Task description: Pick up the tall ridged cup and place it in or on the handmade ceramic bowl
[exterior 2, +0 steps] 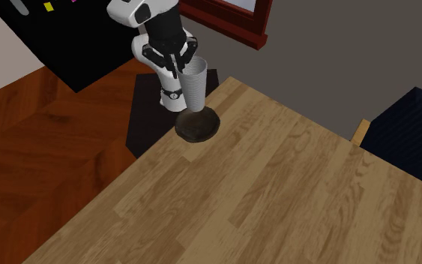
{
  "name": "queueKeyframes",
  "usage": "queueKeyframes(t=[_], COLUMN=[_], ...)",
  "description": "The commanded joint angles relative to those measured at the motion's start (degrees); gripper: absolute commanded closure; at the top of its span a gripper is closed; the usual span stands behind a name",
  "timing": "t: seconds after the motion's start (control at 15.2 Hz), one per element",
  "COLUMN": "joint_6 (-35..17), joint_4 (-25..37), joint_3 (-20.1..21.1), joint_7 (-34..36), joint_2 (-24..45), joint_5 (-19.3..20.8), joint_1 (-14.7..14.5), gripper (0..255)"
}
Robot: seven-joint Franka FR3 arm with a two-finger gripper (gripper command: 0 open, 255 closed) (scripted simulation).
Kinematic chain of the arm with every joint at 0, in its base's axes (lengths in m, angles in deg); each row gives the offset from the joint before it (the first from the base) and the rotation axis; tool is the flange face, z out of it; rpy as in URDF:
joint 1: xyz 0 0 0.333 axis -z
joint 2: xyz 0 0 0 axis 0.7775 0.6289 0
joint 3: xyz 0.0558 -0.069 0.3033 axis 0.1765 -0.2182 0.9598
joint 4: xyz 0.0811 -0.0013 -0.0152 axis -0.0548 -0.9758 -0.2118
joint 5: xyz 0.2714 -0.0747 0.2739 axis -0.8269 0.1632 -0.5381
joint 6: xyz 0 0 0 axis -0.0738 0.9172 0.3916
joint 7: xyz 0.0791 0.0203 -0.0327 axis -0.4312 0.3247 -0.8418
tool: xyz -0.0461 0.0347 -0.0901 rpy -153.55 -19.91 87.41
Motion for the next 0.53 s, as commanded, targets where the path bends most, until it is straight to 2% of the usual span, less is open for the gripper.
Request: queueKeyframes(t=[0.0, 0.46], joint_6=[-1.4, -6.3], joint_4=[-1.8, -8.2], joint_3=[0.0, 0.4], joint_7=[-0.2, -0.7], joint_2=[-0.4, -1.9], joint_5=[0.0, -0.4], joint_1=[0.0, -0.1], gripper=[255, 255])
